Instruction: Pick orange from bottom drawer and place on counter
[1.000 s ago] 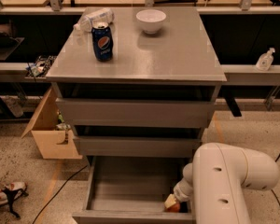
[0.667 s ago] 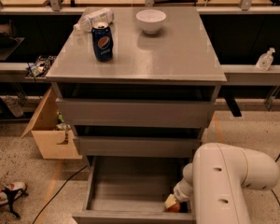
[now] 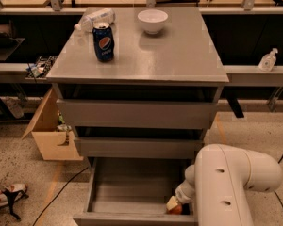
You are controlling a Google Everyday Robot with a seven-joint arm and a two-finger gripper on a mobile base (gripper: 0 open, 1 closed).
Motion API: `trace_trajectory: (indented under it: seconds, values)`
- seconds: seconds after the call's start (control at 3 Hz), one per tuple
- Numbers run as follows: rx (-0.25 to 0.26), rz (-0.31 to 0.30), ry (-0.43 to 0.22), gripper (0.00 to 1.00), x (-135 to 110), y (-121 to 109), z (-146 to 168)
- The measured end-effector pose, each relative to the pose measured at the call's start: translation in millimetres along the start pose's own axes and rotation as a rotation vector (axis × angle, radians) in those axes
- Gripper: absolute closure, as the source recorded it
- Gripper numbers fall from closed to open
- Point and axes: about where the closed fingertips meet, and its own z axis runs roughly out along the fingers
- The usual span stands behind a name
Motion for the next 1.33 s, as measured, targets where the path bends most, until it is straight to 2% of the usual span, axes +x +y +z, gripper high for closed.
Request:
trace_trajectory:
  seconds: [0.33, 0.67, 1.33]
  values:
    - [0.0, 0.0, 0.0, 1.0, 0.0, 0.0, 0.0]
    - [0.0, 0.0, 0.0, 0.83, 0.0, 0.0, 0.0]
    - [0.0, 0.0, 0.0, 0.38, 0.0, 0.1, -0.1]
